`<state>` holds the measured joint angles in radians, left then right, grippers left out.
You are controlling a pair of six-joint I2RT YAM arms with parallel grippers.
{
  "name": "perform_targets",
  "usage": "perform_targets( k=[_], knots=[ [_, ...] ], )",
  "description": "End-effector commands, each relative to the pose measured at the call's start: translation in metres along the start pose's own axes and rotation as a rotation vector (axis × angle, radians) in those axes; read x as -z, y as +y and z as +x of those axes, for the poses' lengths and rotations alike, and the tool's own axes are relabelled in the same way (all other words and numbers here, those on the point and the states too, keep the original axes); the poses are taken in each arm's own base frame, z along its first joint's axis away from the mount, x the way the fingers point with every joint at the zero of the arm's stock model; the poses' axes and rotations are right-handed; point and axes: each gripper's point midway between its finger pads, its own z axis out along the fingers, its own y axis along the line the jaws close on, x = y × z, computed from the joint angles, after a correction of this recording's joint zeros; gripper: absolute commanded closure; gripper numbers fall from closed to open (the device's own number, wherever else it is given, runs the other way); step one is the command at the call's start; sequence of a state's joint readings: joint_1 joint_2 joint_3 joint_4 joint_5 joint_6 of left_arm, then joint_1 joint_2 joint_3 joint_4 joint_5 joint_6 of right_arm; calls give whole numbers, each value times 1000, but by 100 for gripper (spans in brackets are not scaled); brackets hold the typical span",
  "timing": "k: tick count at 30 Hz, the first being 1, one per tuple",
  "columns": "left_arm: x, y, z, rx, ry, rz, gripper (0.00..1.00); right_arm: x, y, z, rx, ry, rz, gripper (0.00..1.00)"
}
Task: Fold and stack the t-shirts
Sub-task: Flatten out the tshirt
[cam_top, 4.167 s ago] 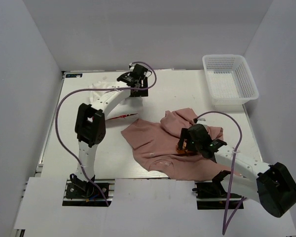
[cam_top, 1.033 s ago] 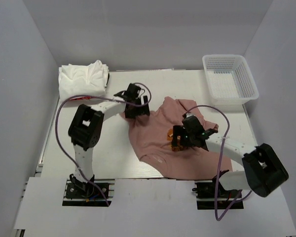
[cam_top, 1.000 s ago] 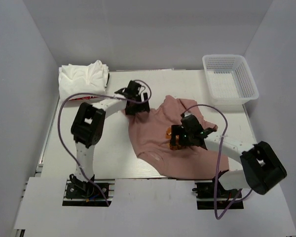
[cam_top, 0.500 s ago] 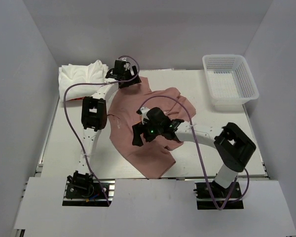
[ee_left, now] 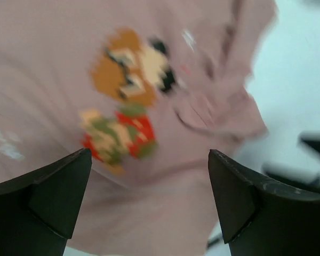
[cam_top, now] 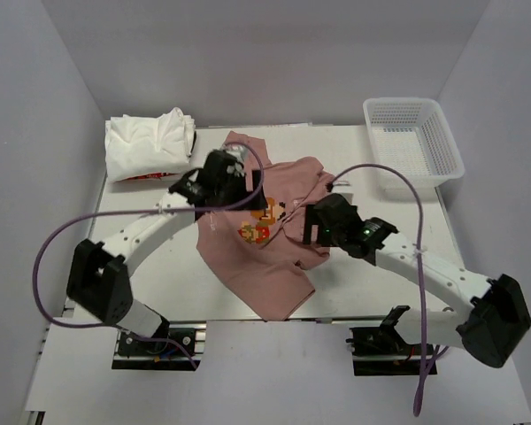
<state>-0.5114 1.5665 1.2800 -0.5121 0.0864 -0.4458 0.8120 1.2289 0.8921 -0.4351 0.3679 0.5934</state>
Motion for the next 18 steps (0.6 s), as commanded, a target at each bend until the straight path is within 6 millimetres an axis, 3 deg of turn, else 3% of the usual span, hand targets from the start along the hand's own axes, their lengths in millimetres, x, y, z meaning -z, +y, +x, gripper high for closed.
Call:
perform_targets(
  k=[1, 3, 4, 7, 8, 11, 16, 18],
  knots=[
    [9, -30, 87, -44, 146, 80, 0, 21, -67, 5, -96, -42, 258, 10],
    [23, -49, 117, -83, 192, 145, 0, 35, -76, -7, -112, -89, 252, 10],
    [27, -55, 154, -122, 277, 150, 0, 41, -75, -14, -113, -100, 243, 10],
    [37, -63, 200, -180, 373, 180, 0, 54, -86, -23, -132, -133, 275, 10],
    [41, -75, 217, -228, 406, 206, 0, 59, -89, -24, -142, -135, 287, 10],
    [46, -88, 252, -311, 480, 230, 0, 59, -90, -23, -133, -127, 283, 10],
    [43, -63, 286, -373, 552, 126, 0, 47, -71, -19, -59, -37, 208, 10],
    [38, -39, 296, -381, 559, 45, 0, 37, -65, -11, -7, 19, 191, 10]
  ],
)
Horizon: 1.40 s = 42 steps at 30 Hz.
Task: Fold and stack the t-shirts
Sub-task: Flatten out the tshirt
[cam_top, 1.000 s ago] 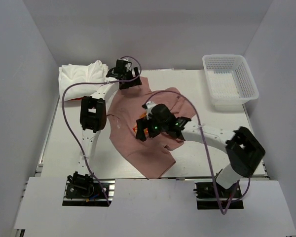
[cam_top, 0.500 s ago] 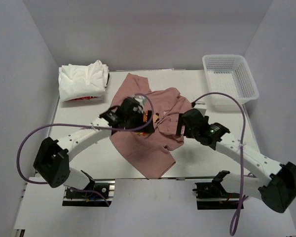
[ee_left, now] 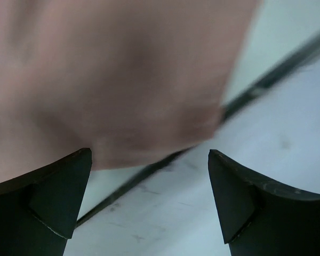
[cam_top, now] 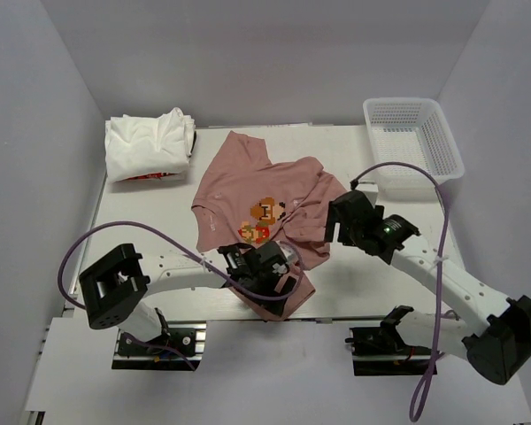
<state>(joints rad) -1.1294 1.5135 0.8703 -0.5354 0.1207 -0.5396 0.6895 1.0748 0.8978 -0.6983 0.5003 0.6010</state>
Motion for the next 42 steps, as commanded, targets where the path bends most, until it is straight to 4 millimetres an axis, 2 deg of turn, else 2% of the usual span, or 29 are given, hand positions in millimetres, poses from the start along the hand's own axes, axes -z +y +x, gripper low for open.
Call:
perform_targets(
  k=[1, 4, 8, 9, 10, 11, 12, 13, 14, 15, 16, 18, 19, 20, 22, 23, 25, 26, 29, 30, 32, 34, 35, 38, 40, 42],
  knots=[
    [-9, 30, 20, 37, 29, -127, 0, 1, 20, -8, 77, 26, -70, 10],
    [-17, 41, 18, 60, 17, -190, 0, -6, 39, -7, 138, 37, -149, 11],
    [-25, 38, 16, 59, -1, -166, 8, -23, 65, -12, 214, 13, -208, 11],
    [-26, 41, 21, 60, 9, -173, 14, -25, 73, -22, 221, -21, -228, 11],
    [-27, 43, 22, 60, 17, -178, 19, -37, 82, -15, 264, 7, -238, 11],
    [-28, 47, 25, 60, 17, -195, 25, -41, 87, -14, 283, 9, -243, 11],
    [-27, 48, 27, 74, 25, -202, 32, -40, 99, -27, 286, -28, -274, 11],
    [-28, 53, 32, 83, 32, -220, 50, -56, 104, -16, 314, 18, -261, 11],
    [-26, 51, 29, 93, 18, -212, 67, -56, 115, -28, 321, -8, -282, 11],
    [-27, 55, 33, 92, 21, -228, 67, -68, 117, -15, 346, 37, -274, 11],
    [-23, 56, 33, 110, 14, -236, 87, -76, 124, -16, 354, 50, -272, 13],
    [-18, 65, 37, 153, 12, -279, 100, -84, 137, -19, 369, 51, -287, 13],
    [-15, 65, 33, 152, -8, -279, 100, -86, 144, -21, 369, 50, -303, 13],
    [-12, 69, 33, 167, -16, -301, 100, -100, 146, -11, 376, 82, -294, 14],
    [-6, 78, 33, 206, -33, -351, 100, -104, 155, -10, 362, 96, -307, 16],
    [-1, 80, 32, 218, -46, -364, 100, -116, 153, 2, 371, 132, -287, 18],
    [9, 81, 26, 261, -78, -392, 100, -123, 150, 6, 353, 151, -261, 22],
    [13, 86, 24, 273, -104, -422, 100, -128, 148, 11, 351, 164, -249, 31],
    [31, 85, 8, 313, -200, -423, 100, -133, 134, 19, 331, 182, -186, 43],
    [35, 83, 6, 316, -217, -409, 100, -134, 128, 15, 315, 168, -152, 45],
    [47, 85, 1, 327, -263, -414, 100, -134, 117, 21, 303, 178, -119, 56],
    [54, 90, -2, 339, -290, -444, 100, -130, 103, 11, 264, 142, -51, 66],
    [60, 91, -3, 351, -300, -455, 100, -131, 92, 17, 242, 154, -22, 69],
    [69, 96, -6, 361, -320, -493, 100, -119, 81, 0, 181, 94, -10, 100],
    [75, 99, -4, 381, -324, -512, 100, -113, 74, -2, 150, 78, -9, 100],
    [77, 98, -5, 383, -333, -504, 100, -106, 87, -7, 184, 58, -120, 100]
  ],
)
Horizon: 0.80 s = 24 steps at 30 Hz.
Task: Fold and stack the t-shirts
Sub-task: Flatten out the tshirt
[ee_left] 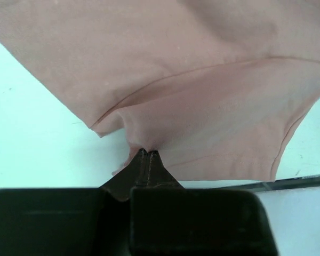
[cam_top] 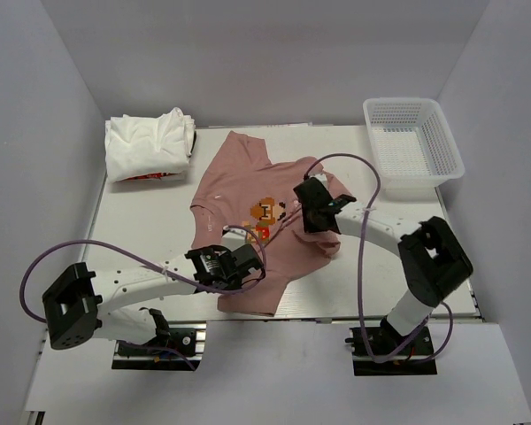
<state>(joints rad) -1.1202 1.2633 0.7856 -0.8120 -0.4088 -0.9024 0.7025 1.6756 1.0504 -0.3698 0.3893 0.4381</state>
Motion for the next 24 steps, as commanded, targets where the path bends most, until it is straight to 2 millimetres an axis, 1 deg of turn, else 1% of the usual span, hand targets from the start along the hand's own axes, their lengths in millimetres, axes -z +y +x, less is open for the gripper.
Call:
perform_targets(
  k=[1, 2, 3, 4, 5, 7, 8, 9, 10, 11, 12, 13, 14, 16, 17, 19, 21, 22, 23, 24],
  knots=[
    [14, 6, -18, 53, -65, -15, 100, 23, 11, -29, 18, -119, -110, 100],
    [12, 5, -14, 54, -54, -4, 100, 33, 32, -27, 38, -100, -241, 100],
    [14, 4, -15, 57, -59, 3, 100, 36, 40, -25, 62, -96, -279, 99],
    [14, 4, -15, 67, -59, 3, 100, 38, 49, -25, 101, -92, -333, 79],
    [12, 8, -11, 58, -48, -11, 100, 38, 55, -24, 116, -89, -357, 69],
    [10, 10, -8, 68, -43, -19, 100, 35, 60, -19, 166, -76, -366, 28],
    [8, 12, -3, 63, -28, -20, 100, 31, 60, -17, 172, -62, -354, 23],
    [9, 10, -2, 72, -20, -14, 100, 27, 61, -13, 187, -50, -344, 15],
    [8, 8, -3, 77, -26, -5, 100, 25, 62, -13, 206, -46, -340, 10],
    [7, 9, 1, 73, -13, -7, 100, 16, 59, -7, 219, -31, -300, 10],
    [7, 9, 1, 73, -13, -7, 100, 15, 59, -6, 236, -32, -291, 10],
    [7, 9, 1, 73, -13, -7, 100, 12, 56, -6, 254, -33, -273, 10],
    [7, 9, 1, 73, -13, -7, 100, 4, 50, 0, 284, -22, -217, 10],
    [7, 12, 1, 77, -14, -22, 100, -1, 43, 5, 300, -3, -167, 10],
    [7, 14, 3, 74, -9, -28, 100, -5, 29, 9, 308, 8, -86, 10],
    [8, 14, 0, 86, -21, -27, 100, -8, 7, 7, 308, -2, 36, 11],
    [11, 15, -4, 90, -35, -29, 100, -5, -5, 11, 296, -3, 94, 21],
    [13, 13, -6, 93, -40, -22, 100, 0, -18, 2, 248, -40, 162, 31],
    [17, 15, -12, 98, -64, -27, 100, 3, -22, 3, 209, -48, 181, 42],
    [17, 18, -11, 104, -65, -42, 100, 6, -26, 4, 170, -50, 205, 61]
  ],
)
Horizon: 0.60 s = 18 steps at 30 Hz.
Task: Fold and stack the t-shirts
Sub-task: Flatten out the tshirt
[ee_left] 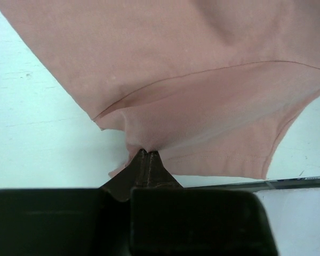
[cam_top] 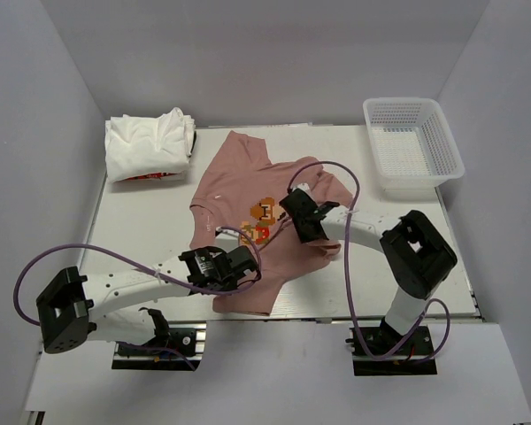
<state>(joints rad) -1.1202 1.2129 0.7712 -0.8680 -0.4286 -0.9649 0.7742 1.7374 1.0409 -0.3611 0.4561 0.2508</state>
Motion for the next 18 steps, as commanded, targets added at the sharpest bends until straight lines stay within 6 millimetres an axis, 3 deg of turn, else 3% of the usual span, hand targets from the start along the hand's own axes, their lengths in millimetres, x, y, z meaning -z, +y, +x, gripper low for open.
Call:
perform_targets(
  k=[1, 2, 5, 8, 9, 11, 12, 13, 14, 18],
  knots=[
    [17, 0, -26, 68, -90, 6, 100, 29, -46, -18, -141, -102, 208, 66],
    [20, 7, -30, 70, -109, -26, 100, 33, -48, -20, -170, -119, 215, 69],
    [44, 7, -65, 113, -219, -33, 100, 64, -77, -34, -282, -206, 308, 100],
    [78, 4, -103, 176, -345, 15, 100, 110, -100, -49, -435, -320, 306, 100],
    [100, -2, -123, 202, -410, 86, 100, 121, -104, -54, -467, -351, 300, 100],
    [126, -2, -145, 226, -494, 143, 100, 164, -127, -67, -575, -469, 294, 100],
    [154, 0, -163, 252, -564, 203, 100, 185, -136, -77, -634, -520, 288, 100],
    [169, 5, -173, 269, -611, 216, 100, 220, -158, -79, -724, -614, 291, 100],
    [185, 9, -183, 287, -652, 240, 100, 235, -163, -82, -755, -649, 280, 100],
    [280, 31, -221, 313, -841, 411, 100, 335, -200, -102, -865, -900, 172, 100]
  ],
)
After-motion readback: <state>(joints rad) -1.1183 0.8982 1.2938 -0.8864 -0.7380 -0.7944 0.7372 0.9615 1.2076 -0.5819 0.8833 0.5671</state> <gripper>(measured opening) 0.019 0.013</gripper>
